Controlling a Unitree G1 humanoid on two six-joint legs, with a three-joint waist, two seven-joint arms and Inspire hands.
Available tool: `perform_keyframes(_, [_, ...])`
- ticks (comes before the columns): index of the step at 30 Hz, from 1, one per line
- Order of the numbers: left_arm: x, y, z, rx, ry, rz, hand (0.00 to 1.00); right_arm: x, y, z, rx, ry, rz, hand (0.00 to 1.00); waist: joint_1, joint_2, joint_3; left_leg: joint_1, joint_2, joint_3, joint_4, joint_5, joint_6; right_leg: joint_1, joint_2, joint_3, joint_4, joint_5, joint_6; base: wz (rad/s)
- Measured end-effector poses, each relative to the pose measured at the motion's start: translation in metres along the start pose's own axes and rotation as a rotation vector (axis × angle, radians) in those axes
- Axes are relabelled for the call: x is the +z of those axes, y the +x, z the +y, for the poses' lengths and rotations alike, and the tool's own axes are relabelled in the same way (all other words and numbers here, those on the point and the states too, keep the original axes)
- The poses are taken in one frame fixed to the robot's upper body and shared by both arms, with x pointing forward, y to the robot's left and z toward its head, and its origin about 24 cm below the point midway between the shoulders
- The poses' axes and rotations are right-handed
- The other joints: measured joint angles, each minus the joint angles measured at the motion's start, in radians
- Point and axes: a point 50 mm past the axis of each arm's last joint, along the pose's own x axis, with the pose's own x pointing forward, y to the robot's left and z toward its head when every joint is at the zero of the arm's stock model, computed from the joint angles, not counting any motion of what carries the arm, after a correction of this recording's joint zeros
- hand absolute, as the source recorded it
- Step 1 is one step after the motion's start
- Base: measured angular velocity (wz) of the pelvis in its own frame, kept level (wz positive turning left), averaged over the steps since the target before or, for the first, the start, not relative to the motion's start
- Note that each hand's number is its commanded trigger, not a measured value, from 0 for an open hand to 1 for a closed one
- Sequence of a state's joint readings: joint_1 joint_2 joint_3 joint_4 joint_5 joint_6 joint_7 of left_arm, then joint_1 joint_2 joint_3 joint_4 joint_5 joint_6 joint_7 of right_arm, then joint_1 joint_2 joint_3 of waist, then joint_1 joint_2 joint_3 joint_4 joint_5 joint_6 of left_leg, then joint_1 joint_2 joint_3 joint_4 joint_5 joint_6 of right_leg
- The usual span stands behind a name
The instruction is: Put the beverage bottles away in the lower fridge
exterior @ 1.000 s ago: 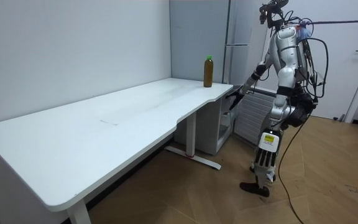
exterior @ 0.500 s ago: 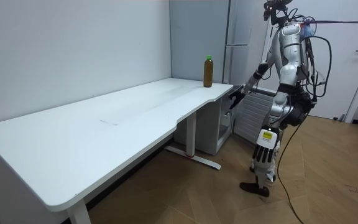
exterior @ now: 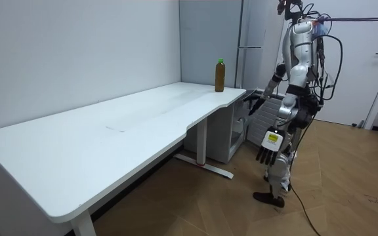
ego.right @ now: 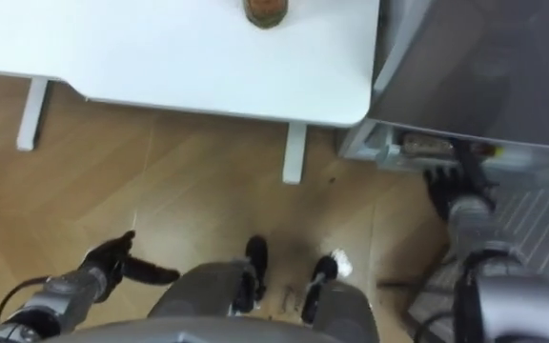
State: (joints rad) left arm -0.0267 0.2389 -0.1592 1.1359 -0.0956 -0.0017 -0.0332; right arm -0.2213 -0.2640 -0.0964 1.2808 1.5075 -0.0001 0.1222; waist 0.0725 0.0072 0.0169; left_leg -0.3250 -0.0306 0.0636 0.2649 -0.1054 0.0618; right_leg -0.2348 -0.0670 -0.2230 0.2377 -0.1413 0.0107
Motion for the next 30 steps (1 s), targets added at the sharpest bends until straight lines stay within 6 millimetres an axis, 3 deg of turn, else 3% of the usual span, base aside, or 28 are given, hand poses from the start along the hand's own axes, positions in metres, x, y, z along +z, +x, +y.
perform_keyframes(5, [-0.016, -0.004, -0.011, 0.002, -0.022, 0.005, 0.00, -0.024, -0.019, -0.060, -0.123, -0.139, 0.093, 0.00, -0.028, -0.002, -0.0115, 0.119, 0.001, 0.006, -0.043, -0.015, -0.009, 0.118, 0.010, 0.014, -0.055, 0.000, 0.000, -0.07])
perform_keyframes(8, [-0.023, -0.006, -0.016, 0.008, -0.028, 0.008, 0.00, -0.031, -0.027, -0.078, -0.163, -0.228, 0.125, 0.00, -0.046, -0.003, -0.0130, 0.158, 0.002, 0.014, -0.057, -0.019, -0.013, 0.146, 0.012, 0.019, -0.056, -0.007, -0.002, -0.11])
perform_keyframes(10, [-0.026, -0.007, -0.016, 0.015, -0.043, 0.012, 0.00, -0.032, -0.031, -0.086, -0.181, -0.285, 0.141, 0.00, -0.055, 0.000, -0.0172, 0.169, 0.002, 0.015, -0.062, -0.020, -0.015, 0.155, 0.014, 0.026, -0.060, -0.008, -0.002, -0.08])
perform_keyframes(16, [-0.033, -0.009, -0.017, 0.031, -0.073, 0.028, 0.00, -0.037, -0.041, -0.105, -0.233, -0.552, 0.219, 0.00, -0.080, -0.012, -0.0135, 0.237, 0.001, 0.020, -0.085, -0.025, -0.018, 0.210, 0.014, 0.032, -0.074, -0.018, 0.001, -0.02])
perform_keyframes(21, [-0.040, -0.011, -0.018, 0.036, -0.095, 0.045, 0.00, -0.047, -0.048, -0.116, -0.240, -0.609, 0.271, 0.00, -0.095, -0.015, -0.0136, 0.275, 0.001, 0.021, -0.097, -0.029, -0.022, 0.249, 0.017, 0.032, -0.088, -0.021, 0.000, 0.00])
perform_keyframes(24, [-0.045, -0.012, -0.018, 0.043, -0.120, 0.056, 0.00, -0.048, -0.055, -0.129, -0.254, -0.737, 0.335, 0.00, -0.097, -0.017, -0.0106, 0.303, 0.000, 0.018, -0.100, -0.038, -0.023, 0.277, 0.016, 0.035, -0.089, -0.028, 0.001, 0.00])
perform_keyframes(26, [-0.047, -0.012, -0.018, 0.047, -0.151, 0.067, 0.00, -0.051, -0.058, -0.133, -0.240, -0.885, 0.405, 0.00, -0.092, -0.020, -0.0108, 0.320, 0.002, 0.022, -0.098, -0.049, -0.026, 0.288, 0.017, 0.044, -0.087, -0.038, 0.000, -0.09])
perform_keyframes(30, [-0.051, -0.013, -0.018, 0.049, -0.164, 0.088, 0.00, -0.051, -0.058, -0.134, -0.237, -0.991, 0.448, 0.00, -0.092, -0.015, -0.0119, 0.322, 0.003, 0.029, -0.097, -0.054, -0.027, 0.288, 0.019, 0.052, -0.087, -0.041, 0.000, -0.08])
